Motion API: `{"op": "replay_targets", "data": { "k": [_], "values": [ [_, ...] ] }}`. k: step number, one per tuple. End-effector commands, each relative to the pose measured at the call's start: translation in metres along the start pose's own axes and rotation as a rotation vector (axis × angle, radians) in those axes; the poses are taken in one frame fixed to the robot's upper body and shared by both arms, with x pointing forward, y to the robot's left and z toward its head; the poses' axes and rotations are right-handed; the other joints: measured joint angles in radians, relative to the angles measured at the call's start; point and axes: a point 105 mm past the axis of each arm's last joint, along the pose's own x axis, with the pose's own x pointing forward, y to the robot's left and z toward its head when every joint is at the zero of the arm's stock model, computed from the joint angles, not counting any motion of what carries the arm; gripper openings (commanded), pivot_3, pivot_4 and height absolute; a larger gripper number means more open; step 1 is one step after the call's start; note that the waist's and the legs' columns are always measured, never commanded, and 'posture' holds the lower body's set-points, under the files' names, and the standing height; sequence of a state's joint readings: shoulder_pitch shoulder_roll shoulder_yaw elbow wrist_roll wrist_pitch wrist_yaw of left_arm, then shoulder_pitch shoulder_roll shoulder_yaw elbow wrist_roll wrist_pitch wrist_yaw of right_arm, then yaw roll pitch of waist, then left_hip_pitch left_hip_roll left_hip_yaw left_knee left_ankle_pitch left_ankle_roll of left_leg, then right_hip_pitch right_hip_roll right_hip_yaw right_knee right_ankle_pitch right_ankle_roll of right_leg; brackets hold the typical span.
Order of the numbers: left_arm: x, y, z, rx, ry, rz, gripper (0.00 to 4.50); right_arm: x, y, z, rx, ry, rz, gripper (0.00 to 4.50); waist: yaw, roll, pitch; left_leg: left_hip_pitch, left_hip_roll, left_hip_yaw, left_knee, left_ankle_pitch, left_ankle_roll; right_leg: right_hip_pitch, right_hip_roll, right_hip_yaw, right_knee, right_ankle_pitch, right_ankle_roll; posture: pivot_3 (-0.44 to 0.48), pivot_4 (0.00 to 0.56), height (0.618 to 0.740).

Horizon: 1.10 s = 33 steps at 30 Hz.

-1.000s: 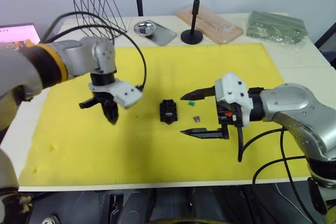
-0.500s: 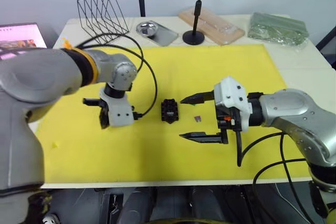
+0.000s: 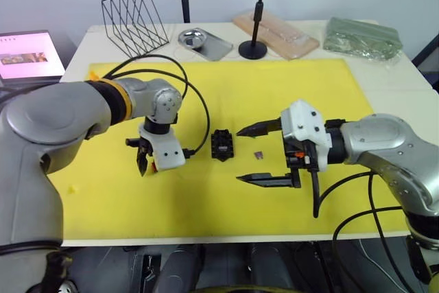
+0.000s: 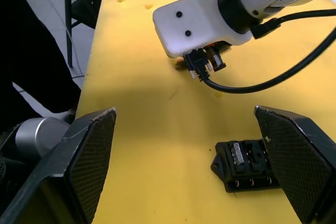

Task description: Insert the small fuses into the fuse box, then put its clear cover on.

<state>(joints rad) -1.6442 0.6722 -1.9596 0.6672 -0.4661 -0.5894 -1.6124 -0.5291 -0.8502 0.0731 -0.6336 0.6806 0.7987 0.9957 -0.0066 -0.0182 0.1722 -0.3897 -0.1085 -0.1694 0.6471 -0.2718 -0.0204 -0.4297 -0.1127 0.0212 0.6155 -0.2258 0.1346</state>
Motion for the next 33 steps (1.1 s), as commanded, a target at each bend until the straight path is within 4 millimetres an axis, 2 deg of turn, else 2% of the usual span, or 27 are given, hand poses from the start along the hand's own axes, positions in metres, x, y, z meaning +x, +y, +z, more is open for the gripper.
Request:
{"op": "replay_targets", "data": {
  "k": [1,5,15,18,21,23,26,27,30,33],
  "values": [
    [-0.013,0.008,0.005,-0.01,-0.019,0.068,3.18,-0.004,-0.004,0.004,-0.047,0.015,-0.004,4.5,0.001,0.0,0.0,0.0,0.0,0.0,0.0,0.0,0.0,0.0,0.0,0.0,0.0,0.0,0.0,0.0,0.15,0.74],
    [-0.029,0.009,0.005,-0.045,-0.027,0.14,4.48,-0.005,-0.01,0.007,-0.061,0.01,-0.003,4.5,0.002,0.0,0.0,0.0,-0.001,0.0,0.001,0.0,0.0,0.001,0.0,0.0,0.0,0.0,0.001,0.0,0.15,0.74],
    [-0.079,0.017,0.013,-0.142,-0.18,0.432,4.48,-0.005,-0.015,0.012,-0.077,0.006,0.022,4.5,-0.007,0.0,0.0,0.0,0.0,0.0,0.001,0.0,0.0,0.0,0.0,0.0,0.0,0.0,0.001,0.0,0.15,0.74],
    [-0.095,0.002,0.009,-0.247,-0.293,0.545,4.48,-0.005,-0.016,0.015,-0.079,-0.001,0.022,4.5,-0.018,0.001,0.0,0.0,0.0,0.0,0.0,0.0,0.001,-0.001,0.0,0.0,0.0,0.0,0.001,0.0,0.15,0.74],
    [-0.107,-0.02,0.008,-0.428,-0.56,0.66,4.48,-0.005,-0.015,0.018,-0.08,-0.009,0.014,4.5,-0.032,0.002,-0.001,0.0,0.001,0.001,-0.001,-0.001,0.002,-0.003,0.0,0.001,0.002,0.0,0.001,0.0,0.15,0.74],
    [-0.117,-0.038,0.006,-0.594,-0.842,0.72,4.48,-0.004,-0.016,0.02,-0.083,-0.016,0.001,4.5,-0.038,0.002,-0.001,0.0,0.001,0.001,-0.001,-0.001,0.002,-0.003,0.0,0.001,0.003,0.0,0.002,0.0,0.15,0.74],
    [-0.127,-0.064,-0.001,-0.755,-1.261,0.836,4.48,-0.002,-0.018,0.018,-0.111,-0.013,-0.016,4.5,-0.041,0.003,-0.001,0.001,0.0,0.002,-0.001,-0.002,0.003,-0.004,0.0,0.001,0.004,-0.001,0.002,0.0,0.15,0.74],
    [-0.129,-0.07,-0.001,-0.786,-1.348,0.866,4.48,-0.001,-0.017,0.018,-0.114,-0.015,-0.016,4.5,-0.042,0.003,-0.001,0.001,0.0,0.002,0.0,-0.002,0.003,-0.004,0.0,0.001,0.006,-0.001,0.002,0.0,0.15,0.74],
    [-0.113,-0.101,0.007,-0.917,-1.581,0.861,4.48,0.003,-0.018,0.018,-0.112,-0.032,-0.011,4.5,-0.042,0.002,-0.001,0.001,0.001,0.002,0.001,-0.001,0.002,-0.007,0.0,0.001,0.013,-0.001,0.002,0.0,0.15,0.74],
    [-0.08,-0.118,0.004,-1.175,-1.668,0.797,4.48,0.007,-0.017,0.017,-0.113,-0.045,0.011,4.5,-0.038,0.002,-0.001,0.001,0.0,0.004,0.0,0.0,-0.002,-0.009,-0.001,0.002,0.014,-0.001,0.001,0.0,0.15,0.74]
  ]
}}
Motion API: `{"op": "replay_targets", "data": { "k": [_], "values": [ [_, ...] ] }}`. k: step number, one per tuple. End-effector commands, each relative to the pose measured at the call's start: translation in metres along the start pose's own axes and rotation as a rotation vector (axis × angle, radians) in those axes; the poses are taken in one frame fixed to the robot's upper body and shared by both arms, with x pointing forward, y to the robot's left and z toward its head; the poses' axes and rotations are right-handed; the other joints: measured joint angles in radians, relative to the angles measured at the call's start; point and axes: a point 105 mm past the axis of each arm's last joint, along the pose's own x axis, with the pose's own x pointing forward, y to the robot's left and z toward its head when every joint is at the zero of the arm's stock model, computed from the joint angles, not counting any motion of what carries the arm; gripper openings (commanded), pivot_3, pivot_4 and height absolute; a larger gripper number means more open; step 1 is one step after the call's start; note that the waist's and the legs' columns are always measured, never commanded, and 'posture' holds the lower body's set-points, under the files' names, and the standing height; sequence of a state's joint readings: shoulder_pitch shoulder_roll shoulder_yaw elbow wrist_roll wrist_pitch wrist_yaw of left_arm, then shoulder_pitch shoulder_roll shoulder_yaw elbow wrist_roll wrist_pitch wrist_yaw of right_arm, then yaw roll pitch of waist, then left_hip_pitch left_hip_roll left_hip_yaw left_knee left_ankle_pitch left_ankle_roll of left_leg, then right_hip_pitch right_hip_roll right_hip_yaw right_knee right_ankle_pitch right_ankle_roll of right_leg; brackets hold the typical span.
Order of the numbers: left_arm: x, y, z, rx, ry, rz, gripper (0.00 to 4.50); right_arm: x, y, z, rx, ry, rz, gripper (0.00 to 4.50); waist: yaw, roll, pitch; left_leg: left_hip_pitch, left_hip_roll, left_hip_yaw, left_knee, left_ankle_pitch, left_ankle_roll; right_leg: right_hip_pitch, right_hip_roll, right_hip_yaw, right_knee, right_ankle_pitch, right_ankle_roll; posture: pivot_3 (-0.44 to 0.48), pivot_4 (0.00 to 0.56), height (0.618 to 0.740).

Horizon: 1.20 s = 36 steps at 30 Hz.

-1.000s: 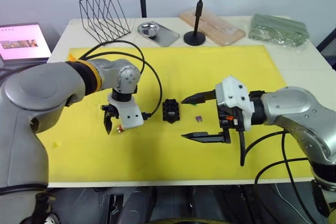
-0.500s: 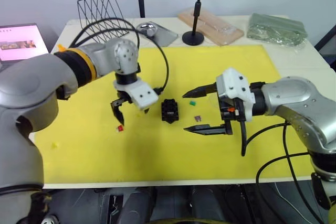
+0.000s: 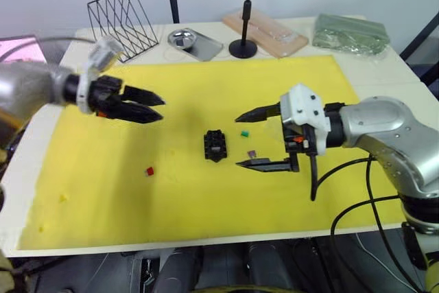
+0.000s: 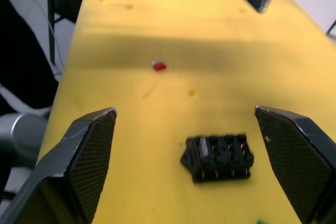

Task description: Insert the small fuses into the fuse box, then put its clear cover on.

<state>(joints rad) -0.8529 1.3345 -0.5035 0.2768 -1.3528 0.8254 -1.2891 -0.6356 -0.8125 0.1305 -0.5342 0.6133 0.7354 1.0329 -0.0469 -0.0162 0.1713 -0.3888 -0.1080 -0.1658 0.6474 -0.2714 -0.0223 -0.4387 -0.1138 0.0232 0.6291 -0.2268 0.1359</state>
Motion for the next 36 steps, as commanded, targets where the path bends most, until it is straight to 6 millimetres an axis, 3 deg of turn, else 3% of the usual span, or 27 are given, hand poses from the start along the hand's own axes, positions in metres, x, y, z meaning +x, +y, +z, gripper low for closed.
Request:
{"op": "replay_targets", "data": {
  "k": [1,6,10,13,22,36],
  "values": [
    [-0.017,-0.012,-0.009,-0.174,-0.036,0.077,4.48,0.004,0.001,0.007,-0.046,-0.032,0.022,4.5,0.007,0.0,0.0,0.0,0.0,0.0,0.0,0.0,0.0,0.0,0.0,0.0,0.0,0.0,0.0,0.0,0.15,0.74],
    [-0.028,-0.007,-0.043,-0.336,0.019,0.118,4.48,0.011,0.0,0.004,-0.063,-0.048,0.063,4.5,0.034,0.0,0.0,0.006,-0.001,0.001,0.0,-0.001,0.002,0.006,-0.001,0.0,-0.003,0.0,-0.001,0.0,0.15,0.74],
    [-0.023,0.006,-0.067,-0.388,0.132,0.117,4.48,0.017,0.005,0.002,-0.073,-0.06,0.1,4.5,0.039,0.0,0.0,0.013,-0.001,0.002,-0.002,-0.002,0.002,0.014,-0.001,0.0,-0.006,0.0,-0.001,0.0,0.15,0.74],
    [-0.017,0.023,-0.07,-0.422,0.152,0.118,4.48,0.022,0.008,0.002,-0.077,-0.066,0.119,4.5,0.037,0.0,0.0,0.014,-0.001,0.006,-0.002,-0.002,0.002,0.014,-0.001,0.0,-0.005,0.0,-0.001,0.0,0.15,0.74],
    [-0.004,0.047,-0.08,-0.418,0.287,0.091,4.48,0.027,0.016,0.006,-0.072,-0.071,0.124,4.5,0.027,0.0,0.0,0.013,0.001,0.007,-0.002,-0.003,0.002,0.01,0.0,0.001,-0.004,0.0,-0.002,0.0,0.15,0.74],
    [0.012,0.058,-0.088,-0.411,0.32,0.066,4.48,0.023,0.016,0.012,-0.057,-0.057,0.111,4.5,0.032,0.0,0.0,0.013,0.0,0.007,-0.002,-0.004,0.003,0.011,-0.001,0.001,-0.003,0.0,-0.002,0.0,0.15,0.74]
  ]
}}
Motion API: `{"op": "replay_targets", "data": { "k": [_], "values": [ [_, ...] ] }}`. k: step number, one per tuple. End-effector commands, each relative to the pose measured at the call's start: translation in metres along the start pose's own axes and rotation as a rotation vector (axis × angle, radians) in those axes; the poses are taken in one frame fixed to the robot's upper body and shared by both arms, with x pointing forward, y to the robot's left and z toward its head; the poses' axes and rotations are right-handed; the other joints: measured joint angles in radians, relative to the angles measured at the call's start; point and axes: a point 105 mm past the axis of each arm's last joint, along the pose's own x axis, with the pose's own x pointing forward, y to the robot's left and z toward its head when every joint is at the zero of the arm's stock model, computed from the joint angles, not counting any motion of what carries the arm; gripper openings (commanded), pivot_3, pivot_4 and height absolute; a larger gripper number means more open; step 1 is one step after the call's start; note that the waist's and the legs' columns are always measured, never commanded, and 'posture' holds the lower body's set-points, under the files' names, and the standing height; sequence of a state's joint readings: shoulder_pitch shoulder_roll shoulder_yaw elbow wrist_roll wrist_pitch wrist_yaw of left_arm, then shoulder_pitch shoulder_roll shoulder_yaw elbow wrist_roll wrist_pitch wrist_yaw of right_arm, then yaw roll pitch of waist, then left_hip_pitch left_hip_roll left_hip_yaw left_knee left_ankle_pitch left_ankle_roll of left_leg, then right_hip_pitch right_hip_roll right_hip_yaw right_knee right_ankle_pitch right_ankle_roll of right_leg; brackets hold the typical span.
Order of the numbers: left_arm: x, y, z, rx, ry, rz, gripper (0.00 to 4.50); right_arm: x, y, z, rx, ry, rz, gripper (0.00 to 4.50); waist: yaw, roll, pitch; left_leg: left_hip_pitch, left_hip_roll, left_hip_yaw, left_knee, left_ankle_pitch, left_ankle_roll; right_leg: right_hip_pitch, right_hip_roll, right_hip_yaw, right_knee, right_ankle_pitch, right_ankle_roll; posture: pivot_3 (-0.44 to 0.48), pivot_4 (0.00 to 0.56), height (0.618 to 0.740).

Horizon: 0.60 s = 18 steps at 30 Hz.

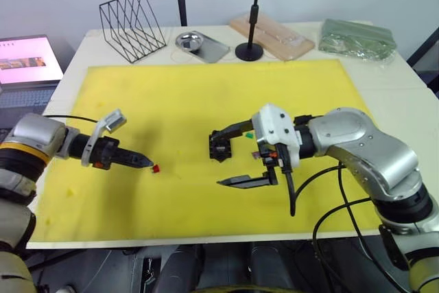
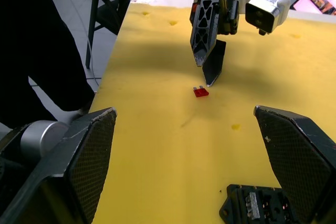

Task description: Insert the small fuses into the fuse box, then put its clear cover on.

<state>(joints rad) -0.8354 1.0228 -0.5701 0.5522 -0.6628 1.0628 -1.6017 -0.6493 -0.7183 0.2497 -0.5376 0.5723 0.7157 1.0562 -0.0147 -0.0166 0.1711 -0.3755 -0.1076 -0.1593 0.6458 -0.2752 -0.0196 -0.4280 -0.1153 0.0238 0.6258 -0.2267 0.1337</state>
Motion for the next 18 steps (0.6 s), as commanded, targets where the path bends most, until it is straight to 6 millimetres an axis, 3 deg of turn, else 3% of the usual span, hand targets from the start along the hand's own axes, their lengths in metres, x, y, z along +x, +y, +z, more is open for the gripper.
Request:
{"op": "replay_targets", "data": {
  "k": [1,18],
  "values": [
    [0.001,-0.004,0.002,0.001,0.0,-0.024,4.48,-0.006,-0.002,0.014,-0.056,-0.017,-0.019,4.5,0.0,0.0,0.0,0.0,0.0,0.0,0.0,0.0,0.0,0.0,0.0,0.0,0.0,0.0,0.0,0.0,0.15,0.74],
    [0.013,-0.002,-0.011,-0.012,0.047,-0.059,4.48,-0.007,-0.001,0.017,-0.025,-0.024,-0.015,4.5,-0.001,0.0,0.0,0.0,0.0,0.0,0.0,0.0,0.0,0.0,0.0,0.0,0.0,0.0,0.0,0.0,0.15,0.74]
  ]
}}
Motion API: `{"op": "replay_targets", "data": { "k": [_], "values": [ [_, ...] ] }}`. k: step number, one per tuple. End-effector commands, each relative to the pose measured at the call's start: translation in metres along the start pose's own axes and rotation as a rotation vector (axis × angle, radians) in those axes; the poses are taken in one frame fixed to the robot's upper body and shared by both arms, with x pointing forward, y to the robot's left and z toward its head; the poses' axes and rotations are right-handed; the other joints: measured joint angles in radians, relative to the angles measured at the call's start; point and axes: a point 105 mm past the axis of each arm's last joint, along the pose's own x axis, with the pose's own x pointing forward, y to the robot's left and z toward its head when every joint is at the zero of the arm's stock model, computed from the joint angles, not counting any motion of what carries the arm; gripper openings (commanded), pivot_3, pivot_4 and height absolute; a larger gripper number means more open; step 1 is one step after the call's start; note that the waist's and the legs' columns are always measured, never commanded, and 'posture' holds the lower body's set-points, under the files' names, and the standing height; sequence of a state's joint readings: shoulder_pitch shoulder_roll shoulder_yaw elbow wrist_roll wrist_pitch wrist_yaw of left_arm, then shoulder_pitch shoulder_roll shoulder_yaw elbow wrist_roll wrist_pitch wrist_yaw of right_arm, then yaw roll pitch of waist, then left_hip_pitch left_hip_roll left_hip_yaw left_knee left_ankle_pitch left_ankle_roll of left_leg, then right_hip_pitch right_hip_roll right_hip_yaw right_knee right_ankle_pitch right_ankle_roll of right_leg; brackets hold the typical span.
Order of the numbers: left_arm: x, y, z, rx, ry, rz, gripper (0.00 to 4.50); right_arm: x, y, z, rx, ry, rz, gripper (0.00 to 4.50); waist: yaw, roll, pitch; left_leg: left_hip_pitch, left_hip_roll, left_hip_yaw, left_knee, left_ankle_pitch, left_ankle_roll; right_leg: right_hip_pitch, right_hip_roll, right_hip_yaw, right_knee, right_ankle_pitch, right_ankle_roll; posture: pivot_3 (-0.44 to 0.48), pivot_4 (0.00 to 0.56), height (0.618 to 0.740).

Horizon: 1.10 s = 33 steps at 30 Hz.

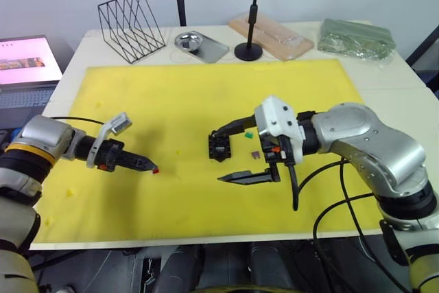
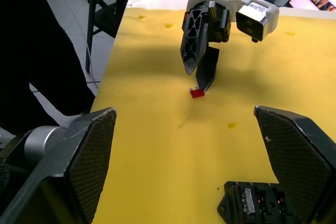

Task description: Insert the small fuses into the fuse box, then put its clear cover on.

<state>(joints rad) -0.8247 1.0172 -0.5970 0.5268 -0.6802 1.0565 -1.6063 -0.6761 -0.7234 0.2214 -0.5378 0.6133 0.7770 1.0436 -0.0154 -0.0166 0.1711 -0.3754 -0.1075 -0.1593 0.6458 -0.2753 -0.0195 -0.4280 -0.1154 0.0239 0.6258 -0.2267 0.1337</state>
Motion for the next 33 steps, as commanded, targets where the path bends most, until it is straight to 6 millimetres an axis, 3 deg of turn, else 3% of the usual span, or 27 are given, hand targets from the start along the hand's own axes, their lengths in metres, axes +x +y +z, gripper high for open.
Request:
{"op": "replay_targets", "data": {
  "k": [1,7,11,20,24,32,33],
  "values": [
    [0.006,0.0,-0.008,-0.014,0.017,-0.031,4.48,-0.003,0.004,0.011,-0.055,-0.024,-0.001,4.5,0.0,0.0,0.0,0.0,0.0,0.0,0.0,0.0,0.0,0.0,0.0,0.0,0.0,0.0,0.0,0.0,0.15,0.74],
    [0.008,0.003,-0.012,-0.016,0.021,-0.032,4.48,-0.003,0.005,0.009,-0.054,-0.016,0.001,4.5,0.0,0.0,0.0,0.0,0.0,0.0,0.0,0.0,0.0,0.0,0.0,0.0,0.0,0.0,0.0,0.0,0.15,0.74],
    [0.009,0.012,-0.015,-0.014,0.029,0.005,3.62,-0.003,0.004,0.009,-0.051,-0.014,-0.002,4.5,0.0,0.0,0.0,0.0,0.0,0.0,0.0,0.0,0.0,0.0,0.0,0.0,0.0,0.0,0.0,0.0,0.15,0.74],
    [0.008,0.019,-0.013,-0.003,0.017,0.038,3.62,-0.003,0.003,0.01,-0.05,-0.018,-0.004,4.5,0.002,0.001,-0.001,0.001,0.0,0.0,0.0,0.0,0.0,0.001,0.0,0.0,0.0,0.0,0.0,0.0,0.15,0.74],
    [0.005,0.025,-0.017,0.005,0.038,0.075,2.68,-0.003,0.003,0.01,-0.045,-0.021,-0.002,4.5,0.001,0.001,-0.001,0.001,0.0,0.0,0.0,0.0,0.0,0.001,0.0,0.0,0.0,0.0,0.0,0.0,0.15,0.74],
    [0.004,0.03,-0.02,0.017,0.044,0.093,2.68,-0.002,0.002,0.009,-0.049,-0.02,0.007,4.5,0.0,0.002,-0.001,0.001,0.0,0.0,0.0,0.0,0.0,0.001,0.0,0.0,0.0,0.0,0.0,0.0,0.15,0.74],
    [0.003,0.031,-0.021,0.014,0.045,0.099,2.49,-0.002,0.002,0.01,-0.049,-0.02,0.008,4.5,0.0,0.002,-0.001,0.001,0.0,0.0,0.0,0.0,0.0,0.001,0.0,0.0,0.0,0.0,0.0,0.0,0.15,0.74]
  ]
}}
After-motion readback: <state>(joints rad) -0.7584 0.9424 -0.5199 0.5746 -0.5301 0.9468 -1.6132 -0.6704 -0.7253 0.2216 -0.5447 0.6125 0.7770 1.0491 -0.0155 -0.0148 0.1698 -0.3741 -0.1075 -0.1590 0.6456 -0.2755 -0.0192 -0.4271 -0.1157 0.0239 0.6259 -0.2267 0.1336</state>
